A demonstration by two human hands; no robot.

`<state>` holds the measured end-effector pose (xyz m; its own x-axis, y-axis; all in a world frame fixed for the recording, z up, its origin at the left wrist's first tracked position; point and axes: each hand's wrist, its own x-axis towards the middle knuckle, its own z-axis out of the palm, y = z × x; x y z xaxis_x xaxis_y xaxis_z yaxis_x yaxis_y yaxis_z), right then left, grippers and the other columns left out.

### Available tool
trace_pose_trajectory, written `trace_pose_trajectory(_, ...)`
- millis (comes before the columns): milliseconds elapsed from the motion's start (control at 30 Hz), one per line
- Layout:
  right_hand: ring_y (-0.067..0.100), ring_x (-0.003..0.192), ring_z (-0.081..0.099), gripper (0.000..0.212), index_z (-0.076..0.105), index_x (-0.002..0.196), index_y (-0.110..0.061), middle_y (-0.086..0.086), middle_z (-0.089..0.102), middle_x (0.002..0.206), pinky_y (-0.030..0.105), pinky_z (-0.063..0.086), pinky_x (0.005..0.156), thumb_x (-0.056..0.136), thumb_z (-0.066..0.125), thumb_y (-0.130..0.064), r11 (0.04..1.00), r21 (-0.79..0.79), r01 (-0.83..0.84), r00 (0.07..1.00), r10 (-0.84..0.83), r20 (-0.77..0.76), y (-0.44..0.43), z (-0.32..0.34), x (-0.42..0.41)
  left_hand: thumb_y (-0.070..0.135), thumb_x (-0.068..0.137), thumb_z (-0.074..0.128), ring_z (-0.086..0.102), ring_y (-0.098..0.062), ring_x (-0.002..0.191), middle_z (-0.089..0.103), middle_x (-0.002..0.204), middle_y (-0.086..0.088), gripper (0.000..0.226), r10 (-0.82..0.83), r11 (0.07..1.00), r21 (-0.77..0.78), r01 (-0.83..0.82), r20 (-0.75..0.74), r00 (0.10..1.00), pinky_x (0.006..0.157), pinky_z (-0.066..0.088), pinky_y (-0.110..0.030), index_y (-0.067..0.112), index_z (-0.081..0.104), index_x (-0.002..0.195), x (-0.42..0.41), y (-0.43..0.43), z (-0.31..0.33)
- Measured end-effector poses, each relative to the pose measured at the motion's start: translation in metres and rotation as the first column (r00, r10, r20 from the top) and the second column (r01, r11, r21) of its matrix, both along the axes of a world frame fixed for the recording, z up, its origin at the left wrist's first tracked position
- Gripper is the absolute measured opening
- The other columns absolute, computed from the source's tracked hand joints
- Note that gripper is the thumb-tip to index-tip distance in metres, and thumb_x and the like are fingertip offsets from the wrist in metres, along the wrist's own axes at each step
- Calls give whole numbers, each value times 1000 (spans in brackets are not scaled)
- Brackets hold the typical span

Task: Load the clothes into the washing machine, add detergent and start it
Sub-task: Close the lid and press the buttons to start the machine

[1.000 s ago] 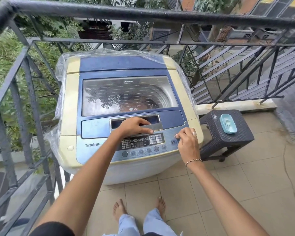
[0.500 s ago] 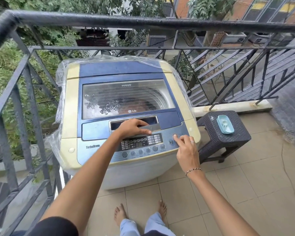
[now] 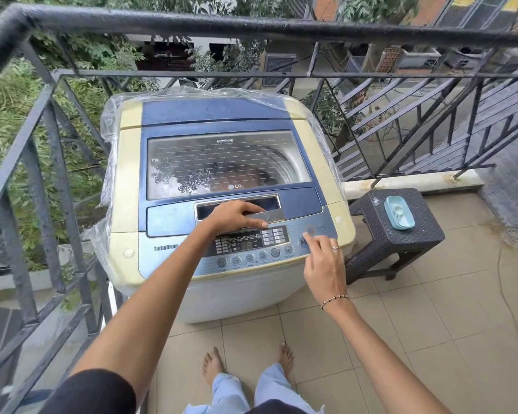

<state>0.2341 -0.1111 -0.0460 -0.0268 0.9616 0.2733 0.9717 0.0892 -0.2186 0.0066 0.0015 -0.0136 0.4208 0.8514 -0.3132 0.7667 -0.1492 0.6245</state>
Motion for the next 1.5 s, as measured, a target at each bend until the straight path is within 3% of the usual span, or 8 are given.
trace_pose_trajectory(100, 23, 87, 52, 45, 61, 117, -11, 3, 59, 96, 37, 48, 74, 80, 35, -9, 1000, -3, -23, 1000, 23, -20, -5, 1, -7, 67, 77, 59, 55, -13, 117, 61, 128, 12, 57, -16, 1000, 26, 16, -20, 1000, 96, 41, -33, 39, 57, 127, -1, 0, -2)
trace_pose_trajectory(333, 24, 88, 51, 44, 62, 117, -10, 4, 58, 96, 37, 47, 82, 80, 38, -5, 990, 16, -142, 983, 143, -118, -11, 0, -27, 60, 78, 64, 52, -8, 121, 57, 133, 17, 57, -45, 999, 13, 44, 19, 999, 104, 40, -34, 44, 51, 131, 0, 3, -4)
trace_pose_trajectory(500, 23, 91, 50, 42, 62, 117, -8, 5, 59, 97, 32, 43, 87, 81, 42, -2, 968, 30, -247, 944, 248, -218, -17, 1, -46, 32, 88, 66, 58, -3, 116, 63, 127, 10, 41, 24, 987, -153, 42, 405, 914, 107, 42, -29, 25, 61, 128, 1, 2, -5)
trace_pose_trajectory(700, 24, 89, 53, 39, 63, 115, -7, 5, 60, 96, 34, 44, 86, 82, 44, -2, 952, 18, -305, 921, 300, -249, -18, 1, -64, 18, 90, 64, 63, -9, 111, 68, 120, 1, 33, 65, 979, -201, 41, 493, 868, 106, 43, -34, 14, 64, 123, 3, 0, -8)
trace_pose_trajectory(867, 24, 89, 56, 37, 64, 114, -7, 5, 62, 98, 33, 45, 85, 82, 45, -2, 944, 10, -330, 906, 320, -277, -18, 2, -74, 23, 96, 55, 64, -26, 112, 70, 114, -6, 29, 186, 964, -267, -8, 650, 737, 104, 46, -42, 7, 68, 116, -2, -8, -1)
trace_pose_trajectory(1100, 23, 86, 56, 28, 66, 111, -8, 5, 63, 95, 35, 48, 81, 86, 52, -6, 937, 39, -347, 890, 342, -301, -18, 1, -81, 23, 100, 45, 66, -16, 109, 69, 115, -12, 37, 185, 942, -331, 53, 646, 741, 101, 46, -24, -5, 68, 109, 0, -11, 6)
trace_pose_trajectory(1200, 23, 81, 55, 25, 68, 107, -10, 5, 61, 89, 37, 47, 76, 87, 53, -10, 931, 61, -360, 883, 361, -300, -19, 2, -85, 22, 100, 44, 66, -20, 108, 69, 115, -15, 38, 227, 927, -371, 51, 665, 712, 96, 49, -22, -6, 67, 110, 0, -11, 7)
trace_pose_trajectory(1500, 19, 65, 53, 28, 69, 109, -17, 2, 54, 71, 33, 47, 62, 85, 56, -17, 890, 45, -453, 863, 451, -227, -31, -3, -101, 23, 101, 42, 67, -25, 106, 69, 113, -16, 40, 245, 939, -345, 2, 672, 699, 100, 48, -31, -7, 67, 110, 3, -12, 6)
